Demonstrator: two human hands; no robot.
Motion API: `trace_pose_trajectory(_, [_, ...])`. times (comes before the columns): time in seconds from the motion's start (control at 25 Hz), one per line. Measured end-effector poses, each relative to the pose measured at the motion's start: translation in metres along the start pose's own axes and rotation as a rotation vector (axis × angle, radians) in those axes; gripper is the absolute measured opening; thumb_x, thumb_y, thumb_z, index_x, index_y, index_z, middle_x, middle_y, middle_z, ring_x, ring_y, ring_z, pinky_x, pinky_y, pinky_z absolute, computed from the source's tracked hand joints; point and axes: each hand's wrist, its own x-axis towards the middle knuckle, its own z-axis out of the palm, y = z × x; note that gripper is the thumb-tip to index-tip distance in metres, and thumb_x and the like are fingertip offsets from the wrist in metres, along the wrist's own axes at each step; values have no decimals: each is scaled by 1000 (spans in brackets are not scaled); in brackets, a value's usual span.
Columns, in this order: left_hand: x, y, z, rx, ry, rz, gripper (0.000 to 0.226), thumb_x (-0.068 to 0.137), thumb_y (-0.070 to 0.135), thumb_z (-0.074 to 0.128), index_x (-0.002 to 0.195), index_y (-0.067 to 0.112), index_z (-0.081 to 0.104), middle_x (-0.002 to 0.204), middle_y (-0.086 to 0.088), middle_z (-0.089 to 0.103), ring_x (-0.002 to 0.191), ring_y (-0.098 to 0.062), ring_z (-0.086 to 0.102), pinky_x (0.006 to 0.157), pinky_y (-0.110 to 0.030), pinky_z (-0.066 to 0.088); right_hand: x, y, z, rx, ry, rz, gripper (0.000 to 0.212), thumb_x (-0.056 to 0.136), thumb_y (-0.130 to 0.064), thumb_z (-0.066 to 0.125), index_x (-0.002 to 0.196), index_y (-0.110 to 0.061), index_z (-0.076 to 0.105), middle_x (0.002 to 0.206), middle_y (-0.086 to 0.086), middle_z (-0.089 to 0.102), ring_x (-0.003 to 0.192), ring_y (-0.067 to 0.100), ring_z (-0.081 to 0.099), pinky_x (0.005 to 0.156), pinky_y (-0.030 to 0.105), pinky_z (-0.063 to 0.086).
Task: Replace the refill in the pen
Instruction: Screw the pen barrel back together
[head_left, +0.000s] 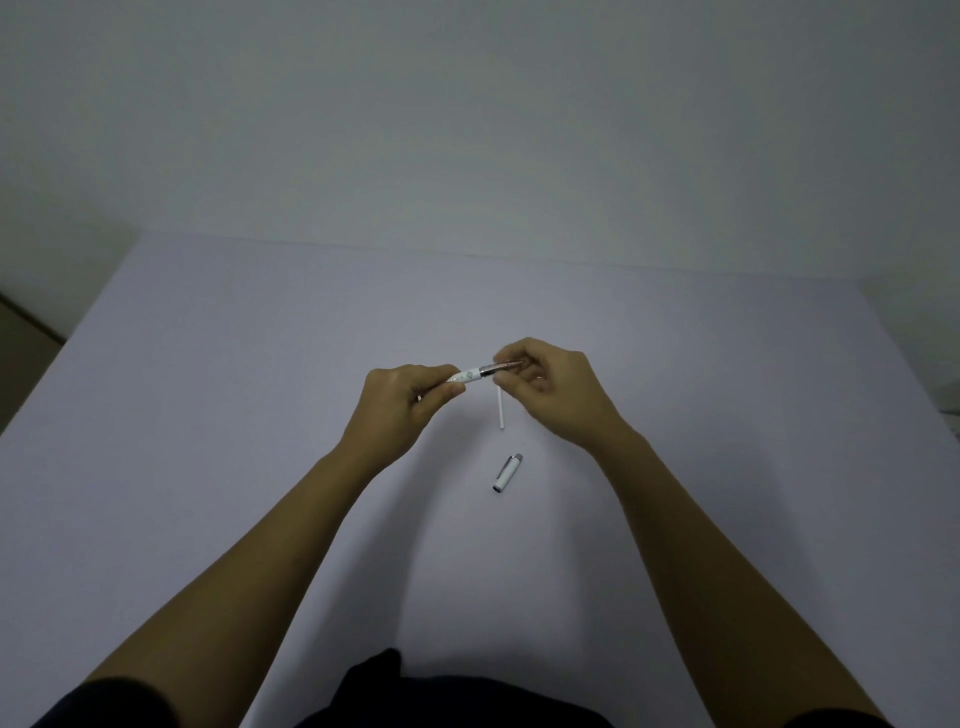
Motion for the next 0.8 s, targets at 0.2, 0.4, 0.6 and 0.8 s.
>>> trace_pose_trajectory(0.2, [-1,2,1,-22,18,40,14,87,24,61,96,21,70,55,10,48,61,-1,48,56,-7,32,2,-1,-1,-110,49,3,33,92,-36,52,68,-17,66,61,-2,66,56,3,62,61,17,50])
trace_pose_trajectory(0.4, [0,2,1,-21,28,21,13,87,24,61,94,20,71,51,15,44,60,-1,49,55,-7,32,-1,1,-6,29,5,-20,13,86,-28,62,98,-24,63,80,-2,69,72,2,66,67,10,50])
trace_pose_trajectory(0.6, [-2,6,2,-37,21,40,13,87,23,61,94,19,71,53,11,46,59,1,48,55,-6,32,1,1,-7,-31,23,-8,23,91,-30,56,74,-19,66,70,3,71,65,8,68,65,22,55])
trace_pose_trajectory(0.8, [-2,8,3,-31,27,20,14,87,24,61,94,18,71,54,7,49,58,-2,49,54,-7,32,0,1,-9,-25,-17,-56,5,86,-29,62,89,-25,61,77,-3,66,71,12,65,65,19,52])
